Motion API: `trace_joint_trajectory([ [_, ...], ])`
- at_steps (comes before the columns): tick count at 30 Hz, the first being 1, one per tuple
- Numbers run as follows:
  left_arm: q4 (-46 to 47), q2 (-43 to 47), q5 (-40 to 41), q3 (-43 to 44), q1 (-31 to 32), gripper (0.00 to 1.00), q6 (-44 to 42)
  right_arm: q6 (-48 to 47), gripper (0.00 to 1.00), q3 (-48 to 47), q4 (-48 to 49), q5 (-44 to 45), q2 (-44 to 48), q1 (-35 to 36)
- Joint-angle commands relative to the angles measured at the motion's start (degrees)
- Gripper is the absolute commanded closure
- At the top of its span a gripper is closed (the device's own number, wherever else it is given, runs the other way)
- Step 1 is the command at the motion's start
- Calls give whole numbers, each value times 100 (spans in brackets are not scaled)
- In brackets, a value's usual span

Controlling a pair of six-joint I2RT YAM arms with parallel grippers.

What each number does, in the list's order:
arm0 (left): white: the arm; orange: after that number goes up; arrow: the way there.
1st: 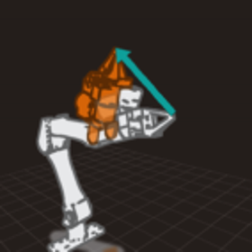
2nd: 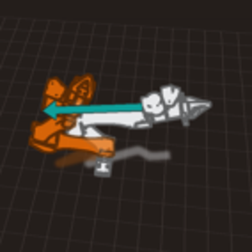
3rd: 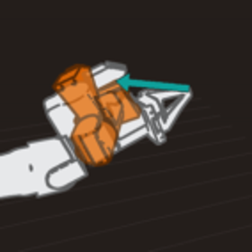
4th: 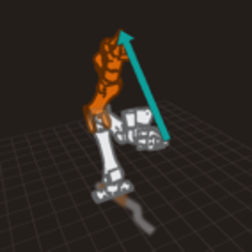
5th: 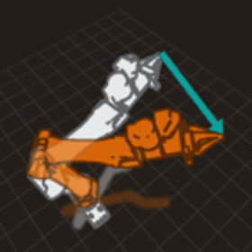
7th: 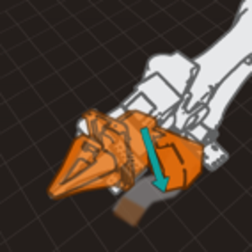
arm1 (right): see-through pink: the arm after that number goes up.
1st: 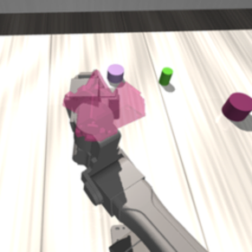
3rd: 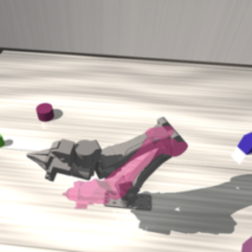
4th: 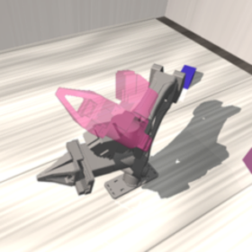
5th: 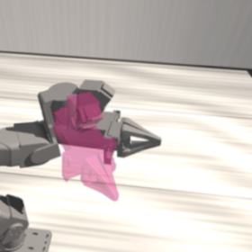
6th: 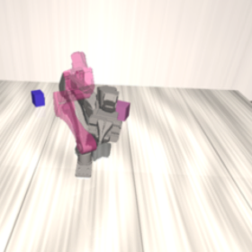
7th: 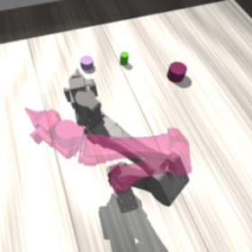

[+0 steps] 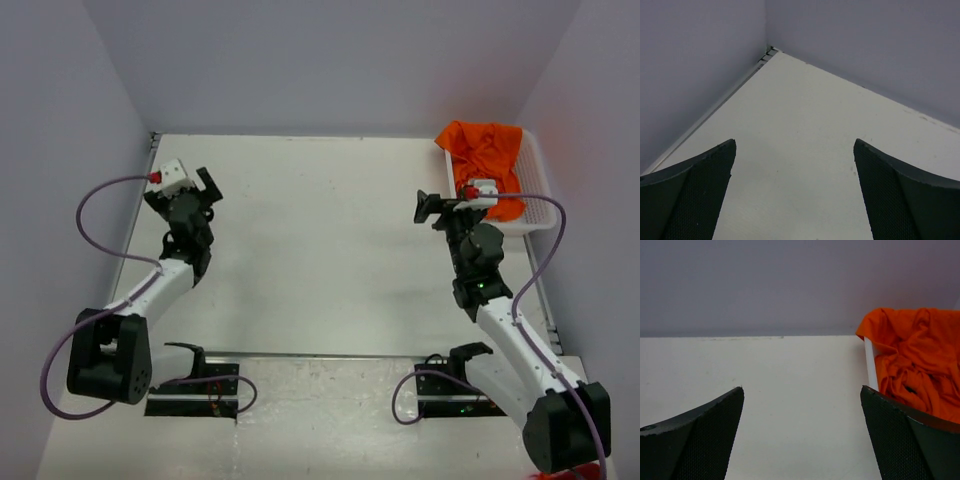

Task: Fold and stack the t-shirts
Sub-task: Grab crumpled tshirt from bin with the right arm

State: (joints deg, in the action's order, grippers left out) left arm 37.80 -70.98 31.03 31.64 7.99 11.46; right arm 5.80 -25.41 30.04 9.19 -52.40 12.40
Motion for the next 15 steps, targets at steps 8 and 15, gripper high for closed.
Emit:
trace_joint_trajectory([
  [8,-4932,538,1021,2761,1020,0,849,1106,1,-1255,-1387,-2794,1136,254],
  [15,-4404,1236,-17,2478,1020,0,532,1677,1,-1923,-1264,-3848,531,183],
])
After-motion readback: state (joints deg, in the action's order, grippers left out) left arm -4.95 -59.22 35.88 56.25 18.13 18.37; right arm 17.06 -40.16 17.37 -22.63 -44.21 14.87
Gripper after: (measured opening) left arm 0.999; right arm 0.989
